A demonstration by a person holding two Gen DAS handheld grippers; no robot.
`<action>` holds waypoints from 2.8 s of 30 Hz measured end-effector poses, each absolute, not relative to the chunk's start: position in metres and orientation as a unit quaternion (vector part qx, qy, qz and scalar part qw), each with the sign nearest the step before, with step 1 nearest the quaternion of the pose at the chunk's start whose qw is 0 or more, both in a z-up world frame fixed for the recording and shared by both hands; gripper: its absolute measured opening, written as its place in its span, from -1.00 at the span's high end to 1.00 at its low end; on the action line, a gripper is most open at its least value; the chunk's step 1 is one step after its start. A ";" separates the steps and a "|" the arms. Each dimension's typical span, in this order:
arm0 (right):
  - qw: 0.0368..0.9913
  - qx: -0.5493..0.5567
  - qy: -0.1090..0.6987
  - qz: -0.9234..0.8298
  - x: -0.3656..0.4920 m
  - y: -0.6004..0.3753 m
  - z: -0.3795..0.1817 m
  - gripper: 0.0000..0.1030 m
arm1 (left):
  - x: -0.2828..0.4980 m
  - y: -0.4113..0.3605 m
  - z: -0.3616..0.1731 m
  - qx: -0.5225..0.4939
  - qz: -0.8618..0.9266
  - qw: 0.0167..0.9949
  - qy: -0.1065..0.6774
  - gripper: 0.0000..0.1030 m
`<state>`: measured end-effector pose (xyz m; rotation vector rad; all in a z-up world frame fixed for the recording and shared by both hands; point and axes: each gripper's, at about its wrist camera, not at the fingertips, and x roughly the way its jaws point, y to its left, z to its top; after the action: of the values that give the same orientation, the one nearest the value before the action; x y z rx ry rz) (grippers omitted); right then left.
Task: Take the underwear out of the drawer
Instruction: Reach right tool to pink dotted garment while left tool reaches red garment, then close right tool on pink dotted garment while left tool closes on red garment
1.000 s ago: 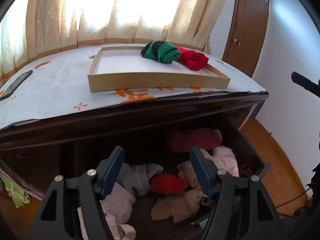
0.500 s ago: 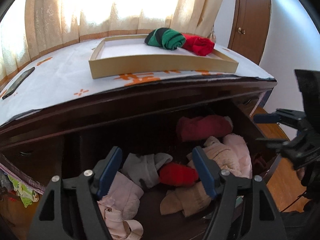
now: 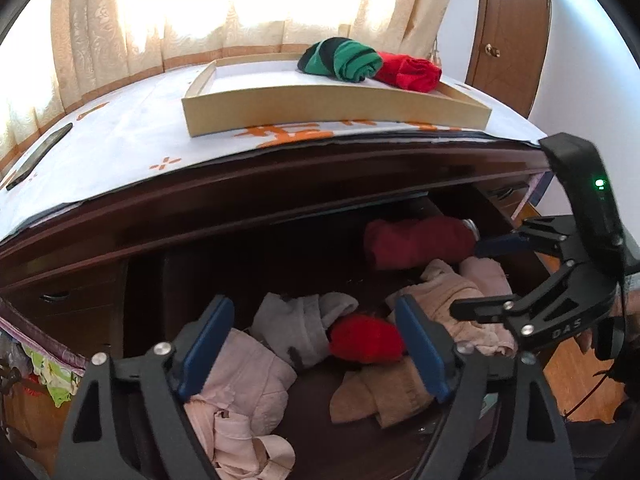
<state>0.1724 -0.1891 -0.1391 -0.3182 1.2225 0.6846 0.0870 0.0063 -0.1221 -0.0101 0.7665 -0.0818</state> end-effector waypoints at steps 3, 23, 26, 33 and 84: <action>0.739 -0.151 0.576 0.315 0.177 -0.185 -0.148 -0.70 | 0.088 0.006 -0.123 -0.005 -0.040 0.926 0.376 -0.64; 0.690 -0.200 0.594 0.361 0.161 -0.173 -0.170 0.16 | 0.094 -0.004 -0.138 -0.002 -0.049 0.913 0.405 -0.65; 0.706 -0.182 0.576 0.370 0.160 -0.183 -0.159 0.20 | 0.095 -0.006 -0.141 -0.003 -0.049 0.910 0.412 -0.65; 0.729 -0.155 0.555 0.368 0.166 -0.207 -0.142 0.20 | 0.097 -0.015 -0.149 0.008 -0.053 0.900 0.432 -0.65; 0.702 -0.184 0.573 0.382 0.174 -0.187 -0.169 0.19 | 0.151 -0.064 -0.184 0.050 -0.104 0.825 0.554 0.32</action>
<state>0.1740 -0.1872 -0.1691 -0.4097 1.2747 0.8509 0.1511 -0.0639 -0.1844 0.1068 1.1776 -0.2203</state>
